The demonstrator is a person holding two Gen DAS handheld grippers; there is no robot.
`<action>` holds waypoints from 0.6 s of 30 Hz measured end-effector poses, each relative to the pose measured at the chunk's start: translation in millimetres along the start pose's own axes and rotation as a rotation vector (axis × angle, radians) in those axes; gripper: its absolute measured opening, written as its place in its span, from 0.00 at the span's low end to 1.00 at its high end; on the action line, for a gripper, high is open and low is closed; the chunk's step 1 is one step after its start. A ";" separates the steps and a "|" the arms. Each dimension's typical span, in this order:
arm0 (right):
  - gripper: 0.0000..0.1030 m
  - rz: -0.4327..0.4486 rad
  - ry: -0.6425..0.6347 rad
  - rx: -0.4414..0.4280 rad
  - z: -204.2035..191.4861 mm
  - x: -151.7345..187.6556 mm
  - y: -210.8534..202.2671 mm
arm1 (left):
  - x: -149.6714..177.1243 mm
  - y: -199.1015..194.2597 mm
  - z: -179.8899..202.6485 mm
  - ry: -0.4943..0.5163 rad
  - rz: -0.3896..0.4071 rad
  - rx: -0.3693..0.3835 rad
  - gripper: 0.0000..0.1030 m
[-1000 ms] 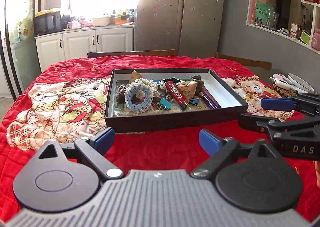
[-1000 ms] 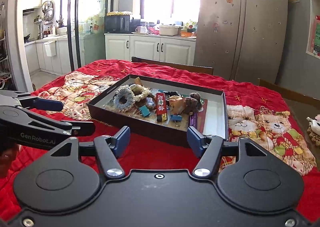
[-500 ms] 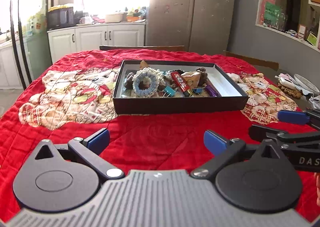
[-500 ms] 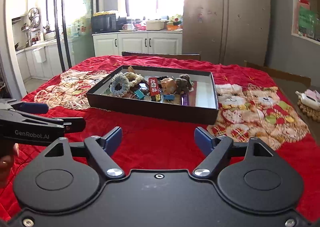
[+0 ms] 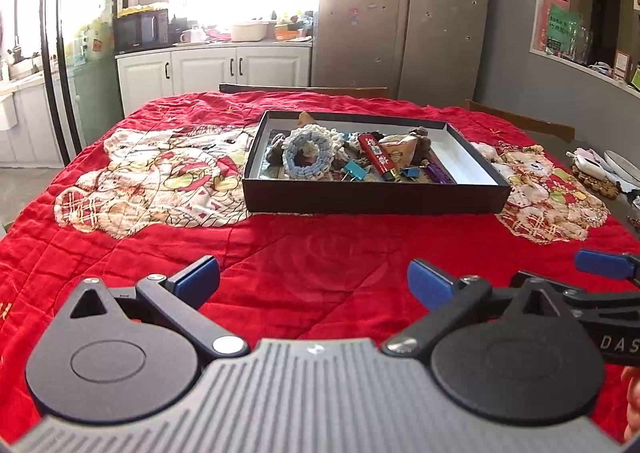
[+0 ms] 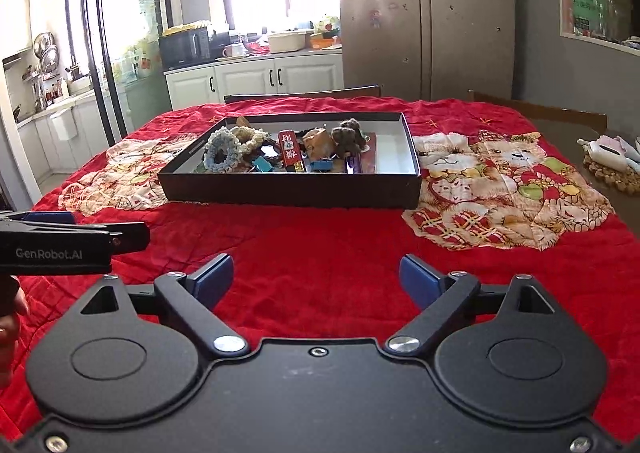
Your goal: Organize objects
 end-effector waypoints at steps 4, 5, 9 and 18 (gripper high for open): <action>0.90 -0.007 -0.010 0.006 -1.7 3.4 2.1 | 4.0 -0.2 -0.9 -0.011 -0.006 -0.009 1.00; 0.90 -0.010 -0.009 0.004 -2.0 4.1 2.7 | 4.3 -0.1 -1.6 -0.017 -0.006 -0.011 1.00; 0.91 -0.021 -0.012 0.003 -3.2 6.9 5.9 | 5.8 1.0 -1.0 -0.022 -0.009 -0.014 1.00; 0.92 -0.028 -0.010 0.003 -3.1 8.1 8.4 | 7.1 2.2 1.9 -0.017 -0.016 -0.014 1.00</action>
Point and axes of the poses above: each gripper's, at about its wrist camera, not at the fingertips, and y roughly the way its jaws point, z to its right, x to its underside, the point moved 7 cm from there along y, roughly the way its jaws point, and after that the axes turned 6 degrees about x, right-handed, at the moved point
